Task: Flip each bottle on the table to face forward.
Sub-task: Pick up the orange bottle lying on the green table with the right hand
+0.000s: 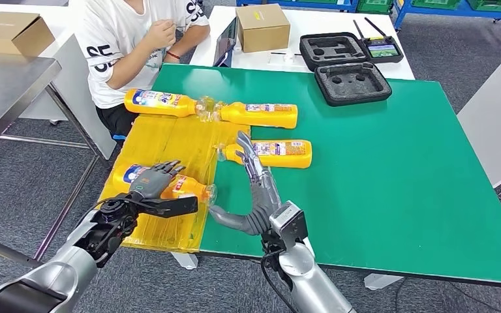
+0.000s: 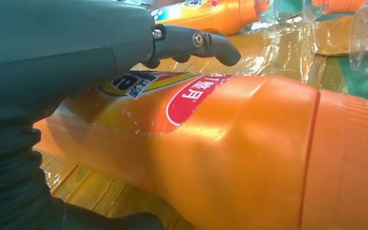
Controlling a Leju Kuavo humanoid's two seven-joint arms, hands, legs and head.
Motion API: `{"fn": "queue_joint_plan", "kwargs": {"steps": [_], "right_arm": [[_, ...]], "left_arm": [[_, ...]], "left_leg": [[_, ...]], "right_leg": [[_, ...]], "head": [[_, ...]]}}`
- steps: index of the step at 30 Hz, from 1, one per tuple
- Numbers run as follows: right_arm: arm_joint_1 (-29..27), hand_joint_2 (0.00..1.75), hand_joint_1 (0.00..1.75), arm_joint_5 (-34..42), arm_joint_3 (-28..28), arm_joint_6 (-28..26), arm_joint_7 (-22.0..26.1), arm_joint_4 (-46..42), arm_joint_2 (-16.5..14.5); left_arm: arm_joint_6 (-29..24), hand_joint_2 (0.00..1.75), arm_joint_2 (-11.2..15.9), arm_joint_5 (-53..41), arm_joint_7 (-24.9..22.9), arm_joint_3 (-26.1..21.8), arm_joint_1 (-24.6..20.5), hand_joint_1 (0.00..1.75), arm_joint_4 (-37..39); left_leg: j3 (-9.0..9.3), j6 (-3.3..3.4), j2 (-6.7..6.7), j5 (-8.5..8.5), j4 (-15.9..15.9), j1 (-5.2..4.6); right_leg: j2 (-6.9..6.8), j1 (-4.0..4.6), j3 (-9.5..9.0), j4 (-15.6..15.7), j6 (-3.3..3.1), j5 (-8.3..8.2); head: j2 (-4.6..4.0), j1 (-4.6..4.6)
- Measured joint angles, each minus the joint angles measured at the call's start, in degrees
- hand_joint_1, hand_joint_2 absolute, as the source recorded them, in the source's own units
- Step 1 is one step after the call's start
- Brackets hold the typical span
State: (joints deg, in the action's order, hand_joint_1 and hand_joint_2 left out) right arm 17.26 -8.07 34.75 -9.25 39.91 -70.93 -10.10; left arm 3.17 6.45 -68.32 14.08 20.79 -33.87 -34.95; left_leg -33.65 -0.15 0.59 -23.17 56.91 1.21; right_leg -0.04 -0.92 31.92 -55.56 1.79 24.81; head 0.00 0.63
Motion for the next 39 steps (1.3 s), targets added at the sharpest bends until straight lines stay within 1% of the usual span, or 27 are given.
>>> {"fn": "queue_joint_plan", "kwargs": {"steps": [5, 8, 9, 11, 12, 15, 18, 21, 23, 26, 28, 34, 39], "right_arm": [[0.02, 1.75, 0.0, 0.01, 0.06, 0.0, 0.0, 0.41, 0.0], [0.02, 1.75, 0.0, 0.1, 0.07, -0.03, 0.0, 0.66, 0.01], [0.02, 1.75, 0.0, 0.17, 0.08, -0.08, 0.0, 0.77, 0.01], [0.03, 1.75, 0.0, 0.35, 0.1, -0.32, 0.0, 1.03, 0.02], [0.03, 1.75, 0.0, 0.45, 0.13, -0.46, 0.0, 1.15, 0.02], [-0.01, 1.75, 0.0, 0.73, 0.26, -1.05, 0.0, 1.51, 0.03], [-0.23, 1.75, 0.0, 0.68, 0.42, -1.57, 0.0, 1.68, 0.07], [-0.54, 1.75, 0.0, 0.35, 0.44, -1.27, 0.0, 1.7, 0.01], [-0.64, 1.75, 0.0, 0.03, 0.44, -0.84, 0.0, 1.76, -0.09], [-0.68, 1.75, 0.0, -0.37, 0.43, -0.47, 0.0, 2.01, -0.27], [-0.72, 1.75, 0.0, -0.63, 0.42, -0.36, 0.0, 2.16, -0.38], [-1.22, 1.75, 0.0, -1.51, 0.35, -0.08, 0.0, 2.5, -0.7], [-1.48, 1.75, 0.0, -1.57, 0.25, -0.46, 0.0, 2.88, -0.85]], "left_arm": [[0.27, 1.75, -0.02, 0.18, 0.29, 0.0, -0.68, 0.0, 1.13], [2.93, 0.44, 0.03, 1.73, 2.56, -0.01, -1.69, 0.0, 2.14], [4.4, 0.44, 0.1, 2.62, 3.77, -0.02, -2.26, 0.0, 2.63], [7.1, 1.31, 0.33, 4.7, 6.25, -0.12, -3.37, 0.0, 3.57], [8.04, 1.31, 0.45, 5.84, 7.34, -0.26, -3.83, 0.0, 3.93], [9.42, 0.0, 0.63, 11.21, 10.59, -1.49, -4.53, 0.0, 4.45], [11.76, 0.0, 0.64, 21.14, 12.71, -3.49, -4.09, 0.0, 3.42], [17.93, 0.0, 1.05, 30.82, 13.9, -5.28, -3.64, 0.0, 1.62], [21.42, 0.0, 1.52, 35.12, 14.38, -6.04, -3.22, 0.0, 0.45], [24.22, 0.0, 1.86, 40.0, 14.44, -7.03, -2.61, 0.0, -0.66], [25.62, 0.0, 1.81, 45.01, 14.11, -8.03, -2.05, 0.0, -1.32], [25.97, 0.0, 0.23, 61.18, 11.8, -11.45, -0.27, 0.0, -3.54], [21.48, 0.0, -1.04, 68.43, 12.47, -13.52, 0.25, 0.0, -5.25]], "left_leg": [[0.02, 0.0, 0.0, -0.02, 0.0, 0.0], [0.02, 0.0, 0.01, 0.0, 0.0, 0.02], [0.02, -0.01, 0.01, 0.01, 0.0, 0.02], [0.02, -0.02, 0.03, 0.03, 0.0, 0.02], [0.02, -0.02, 0.03, 0.04, 0.0, 0.02], [0.01, -0.03, 0.03, 0.07, 0.0, 0.01], [-0.1, -0.01, 0.02, 0.1, 0.01, 0.01], [-0.28, 0.0, 0.02, 0.12, 0.02, 0.01], [-0.37, 0.0, -0.01, 0.12, 0.03, 0.01], [-0.47, 0.0, -0.02, 0.12, 0.04, 0.01], [-0.58, 0.0, -0.02, 0.11, 0.05, 0.01], [-1.0, 0.0, -0.04, 0.12, 0.07, 0.01], [-1.1, 0.0, -0.05, 0.12, 0.08, 0.01]], "right_leg": [[0.01, 0.0, 0.0, 0.0, 0.0, 0.0], [0.0, 0.02, -0.01, 0.0, 0.0, 0.0], [0.0, 0.02, -0.02, 0.0, 0.0, 0.0], [-0.01, 0.03, -0.04, -0.01, 0.0, 0.0], [-0.01, 0.03, -0.04, -0.01, 0.0, 0.0], [-0.01, 0.02, -0.01, -0.01, 0.0, 0.0], [-0.01, 0.01, 0.1, -0.01, 0.02, -0.02], [-0.01, 0.01, 0.26, -0.02, 0.05, -0.05], [0.0, 0.0, 0.35, -0.03, 0.07, -0.06], [0.01, 0.0, 0.48, -0.03, 0.08, -0.06], [0.01, 0.0, 0.62, -0.03, 0.08, -0.06], [0.01, 0.0, 1.03, -0.04, 0.1, -0.07], [0.02, -0.01, 1.14, -0.04, 0.1, -0.07]], "head": [[0.0, 0.01], [0.0, 0.01], [0.0, 0.01], [0.0, 0.01], [0.0, 0.01], [-0.01, 0.01], [0.0, 0.01], [0.0, 0.0], [0.0, 0.0], [0.0, 0.01], [0.0, 0.0], [-0.01, -0.01], [-0.01, 0.01]]}}
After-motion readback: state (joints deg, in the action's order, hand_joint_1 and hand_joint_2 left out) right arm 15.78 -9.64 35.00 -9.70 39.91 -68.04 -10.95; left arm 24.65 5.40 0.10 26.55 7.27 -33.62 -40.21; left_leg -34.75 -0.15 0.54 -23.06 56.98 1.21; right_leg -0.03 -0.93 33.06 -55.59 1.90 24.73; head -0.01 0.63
